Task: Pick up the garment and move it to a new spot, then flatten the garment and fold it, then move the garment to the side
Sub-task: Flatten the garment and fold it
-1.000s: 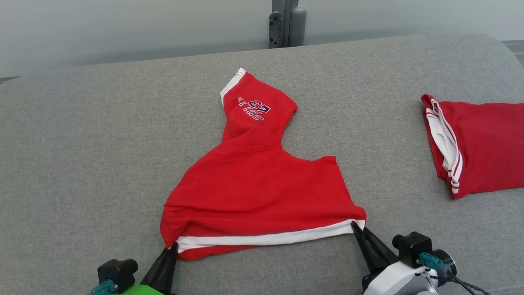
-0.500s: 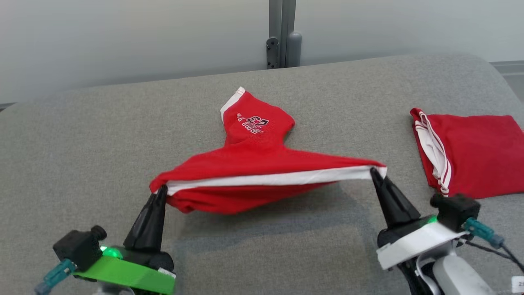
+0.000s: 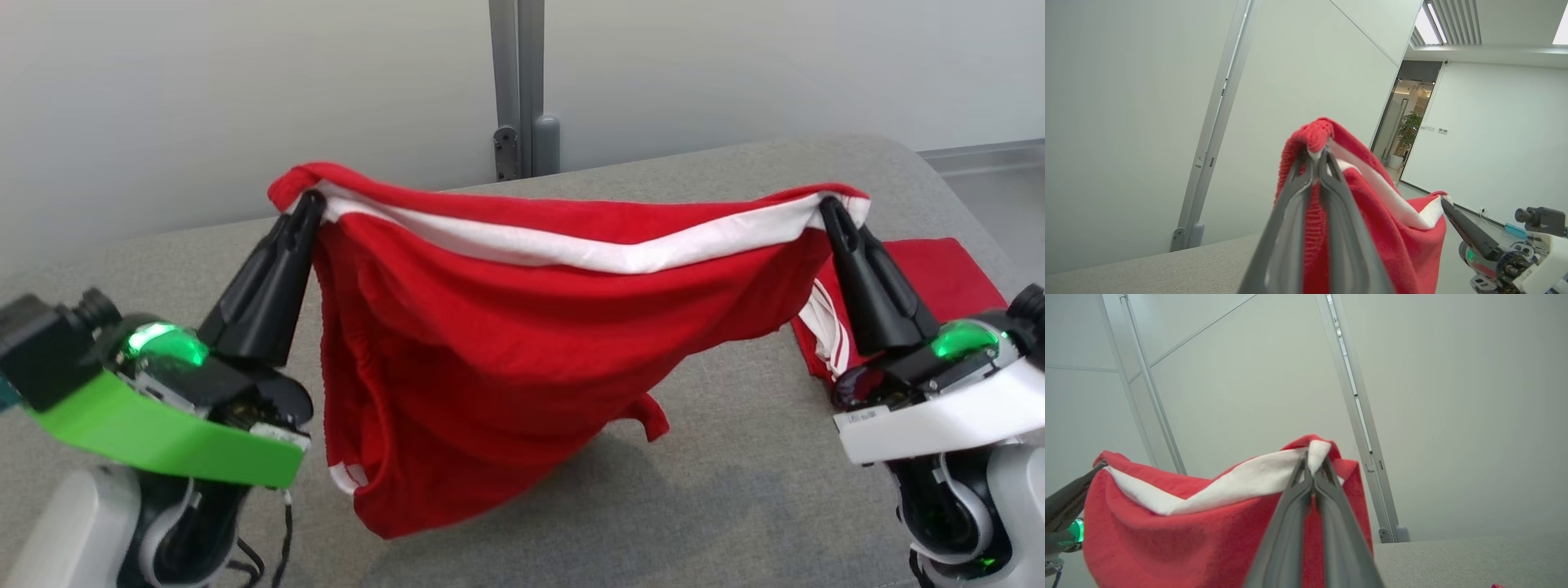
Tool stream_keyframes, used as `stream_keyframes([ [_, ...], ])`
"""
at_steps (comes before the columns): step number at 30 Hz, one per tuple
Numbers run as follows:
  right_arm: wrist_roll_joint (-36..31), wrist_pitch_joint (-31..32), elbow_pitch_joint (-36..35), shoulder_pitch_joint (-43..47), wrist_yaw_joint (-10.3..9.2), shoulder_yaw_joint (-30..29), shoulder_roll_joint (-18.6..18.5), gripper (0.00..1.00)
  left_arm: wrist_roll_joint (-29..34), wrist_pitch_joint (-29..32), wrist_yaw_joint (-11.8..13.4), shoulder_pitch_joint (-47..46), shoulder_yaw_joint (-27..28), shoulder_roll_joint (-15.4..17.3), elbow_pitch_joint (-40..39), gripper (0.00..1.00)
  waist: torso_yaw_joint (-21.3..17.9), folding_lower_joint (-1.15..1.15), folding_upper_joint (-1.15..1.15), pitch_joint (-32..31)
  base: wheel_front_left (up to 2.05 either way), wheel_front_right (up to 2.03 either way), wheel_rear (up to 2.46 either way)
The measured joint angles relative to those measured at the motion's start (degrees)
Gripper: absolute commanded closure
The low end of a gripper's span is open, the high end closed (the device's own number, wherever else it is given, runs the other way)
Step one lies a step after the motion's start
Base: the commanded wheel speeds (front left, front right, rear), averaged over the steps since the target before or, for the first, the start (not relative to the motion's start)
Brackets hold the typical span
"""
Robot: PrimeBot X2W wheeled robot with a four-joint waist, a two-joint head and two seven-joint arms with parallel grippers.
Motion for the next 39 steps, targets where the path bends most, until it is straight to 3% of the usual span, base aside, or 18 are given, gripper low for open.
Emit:
stream_keyframes([
  [6, 0.7, 4.0, 1.2, -6.7, 0.0, -1.0, 0.9, 1.0, 0.8, 7.4, 0.7, -11.1, -1.8, 2.0, 6.1, 1.0, -1.3, 0.0, 0.0, 1.9, 0.0, 0.0, 0.0],
  [12, 0.1, 3.2, 11.5, -22.8, 0.0, 1.0, 3.0, 1.0, 2.9, 12.1, 0.8, -27.1, -2.4, 1.8, 18.4, 1.0, -2.6, 0.0, 0.0, 6.9, 0.0, 0.0, 0.0],
  [17, -1.8, -1.7, 22.0, -40.4, -0.01, 3.5, 6.9, 1.0, 5.3, 9.9, 1.9, -44.2, 0.6, 0.7, 29.5, 1.0, -4.4, 0.0, 0.0, 12.4, 0.0, 0.0, 0.0],
  [22, -3.7, -8.1, 31.0, -52.3, 0.0, 5.9, 9.7, 1.0, 10.8, 5.3, 0.4, -56.6, 0.2, 1.4, 39.2, 1.0, -6.4, 0.0, 0.0, 18.4, 0.0, 0.0, 0.0],
  [27, -1.8, -10.9, 37.7, -53.4, 0.0, 10.4, 11.4, 1.0, 12.9, 1.3, -0.7, -58.2, -0.8, 2.2, 48.5, 1.0, -8.0, 0.01, 0.0, 24.6, 0.0, 0.0, 0.0],
  [32, -0.7, -11.5, 41.8, -50.2, 0.0, 14.9, 11.9, 1.0, 11.9, -2.4, -1.8, -53.0, -2.1, 1.9, 54.4, 1.0, -9.0, 0.02, 0.0, 30.3, 0.0, 0.0, 0.0],
  [39, -3.3, -11.8, 35.6, -41.8, 0.0, 12.2, 10.5, 1.0, 5.4, -6.2, -2.3, -44.4, -5.4, 1.5, 49.3, 1.0, -8.7, 0.02, 0.0, 34.8, 0.0, 0.0, 0.0],
])
